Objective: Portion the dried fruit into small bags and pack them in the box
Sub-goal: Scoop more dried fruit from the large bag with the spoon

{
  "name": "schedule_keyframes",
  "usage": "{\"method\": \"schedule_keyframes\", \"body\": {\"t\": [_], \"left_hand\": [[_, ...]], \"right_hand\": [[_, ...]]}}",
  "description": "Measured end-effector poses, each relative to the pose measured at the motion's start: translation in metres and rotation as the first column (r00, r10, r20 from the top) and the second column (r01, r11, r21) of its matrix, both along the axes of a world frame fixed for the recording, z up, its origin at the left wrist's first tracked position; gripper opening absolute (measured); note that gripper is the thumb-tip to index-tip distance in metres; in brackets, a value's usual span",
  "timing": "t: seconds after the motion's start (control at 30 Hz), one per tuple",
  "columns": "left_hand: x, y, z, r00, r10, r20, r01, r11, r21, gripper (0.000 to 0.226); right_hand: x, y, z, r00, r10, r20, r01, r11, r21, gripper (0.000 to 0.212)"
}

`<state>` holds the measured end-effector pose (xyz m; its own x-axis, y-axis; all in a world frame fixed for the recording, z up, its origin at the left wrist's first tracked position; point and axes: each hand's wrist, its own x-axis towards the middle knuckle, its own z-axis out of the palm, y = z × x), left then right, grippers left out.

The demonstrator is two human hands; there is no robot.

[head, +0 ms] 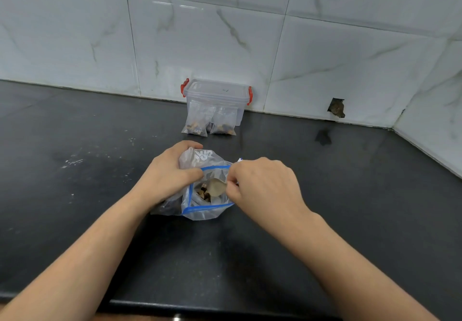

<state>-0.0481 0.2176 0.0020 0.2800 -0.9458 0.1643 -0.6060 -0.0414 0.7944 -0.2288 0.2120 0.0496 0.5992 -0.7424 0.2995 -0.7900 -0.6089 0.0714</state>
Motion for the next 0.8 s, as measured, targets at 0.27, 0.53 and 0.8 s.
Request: {"method": "schedule_keyframes", "body": {"t": [0.27,0.53,0.8], "left_hand": [[-0.003,0.002,0.005,0.996,-0.02,-0.086,0.007,0.988,-0.152,0.062],[-0.008,0.002,0.003,0.992,-0.079,-0.1,0.062,0.986,-0.156,0.07],[-0.005,0.003,0.001,0.995,-0.027,0.094,0.041,0.989,-0.145,0.081]], "right_hand": [[0.0,-0.008,-0.012,0.999,0.016,0.048,-0.02,0.995,0.099,0.016],[-0.007,-0.03,-0.034,0.832,-0.289,0.473,-0.058,0.803,0.593,0.029],[-0.037,-0.035,-0.025,0.69,-0.391,0.609,-0.118,0.77,0.627,0.018]]}}
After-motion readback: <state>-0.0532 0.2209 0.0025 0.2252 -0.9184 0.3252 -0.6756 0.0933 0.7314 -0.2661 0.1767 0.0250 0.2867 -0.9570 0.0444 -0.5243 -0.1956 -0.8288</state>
